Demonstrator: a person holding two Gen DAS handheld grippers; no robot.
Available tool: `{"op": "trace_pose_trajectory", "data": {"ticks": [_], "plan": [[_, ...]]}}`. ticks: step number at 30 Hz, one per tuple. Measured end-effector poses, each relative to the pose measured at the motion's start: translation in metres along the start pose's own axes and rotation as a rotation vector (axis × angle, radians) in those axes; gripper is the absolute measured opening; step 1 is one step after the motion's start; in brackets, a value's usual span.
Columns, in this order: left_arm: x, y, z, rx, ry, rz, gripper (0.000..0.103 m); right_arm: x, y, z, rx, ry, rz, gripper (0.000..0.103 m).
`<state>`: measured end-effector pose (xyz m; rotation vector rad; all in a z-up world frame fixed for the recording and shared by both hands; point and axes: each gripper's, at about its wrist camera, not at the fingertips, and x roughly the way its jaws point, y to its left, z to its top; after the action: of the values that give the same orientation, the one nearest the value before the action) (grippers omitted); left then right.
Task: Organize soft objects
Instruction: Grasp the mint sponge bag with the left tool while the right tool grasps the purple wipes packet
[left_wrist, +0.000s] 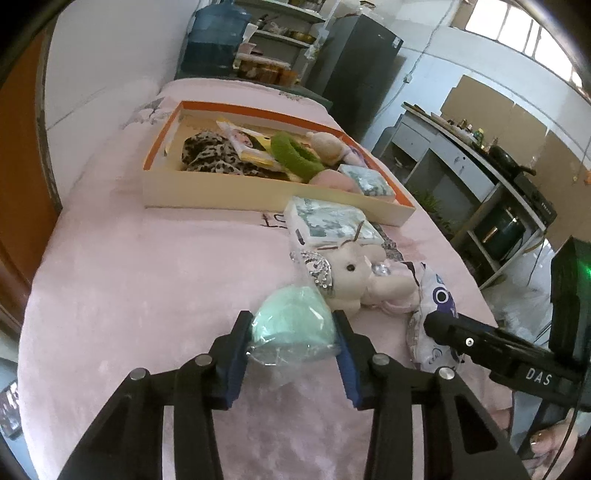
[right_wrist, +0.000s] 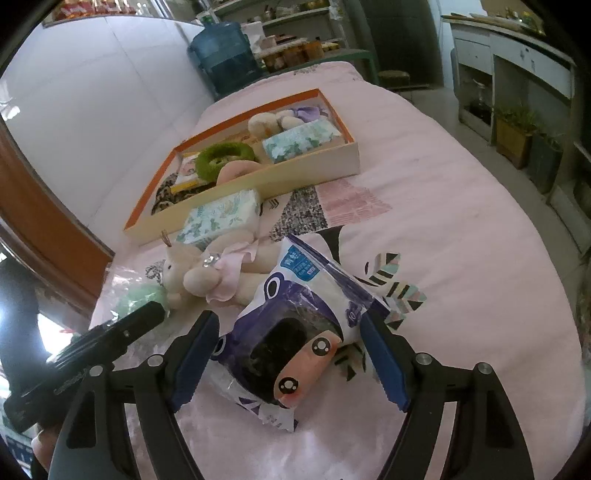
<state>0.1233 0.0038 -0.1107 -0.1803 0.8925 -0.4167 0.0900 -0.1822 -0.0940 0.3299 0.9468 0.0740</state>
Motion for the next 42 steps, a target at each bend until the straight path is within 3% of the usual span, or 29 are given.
{"op": "trace_pose_trajectory", "data": {"ticks": [6, 11, 17, 42], "plan": [[-0.004, 0.000, -0.002, -0.004, -0.015, 0.004, 0.041, 0.005, 0.004, 0.000, -0.031, 0.021, -0.047, 0.080], [-0.008, 0.002, -0.002, -0.010, -0.025, 0.008, 0.041, 0.002, 0.005, -0.001, -0.048, 0.012, -0.036, 0.065], [-0.018, 0.002, -0.001, -0.017, -0.058, 0.009, 0.041, -0.005, 0.009, -0.002, -0.068, -0.002, -0.018, 0.059], [-0.060, -0.007, 0.011, -0.006, -0.168, 0.027, 0.041, -0.040, 0.019, 0.011, -0.122, -0.102, -0.021, 0.056]]}}
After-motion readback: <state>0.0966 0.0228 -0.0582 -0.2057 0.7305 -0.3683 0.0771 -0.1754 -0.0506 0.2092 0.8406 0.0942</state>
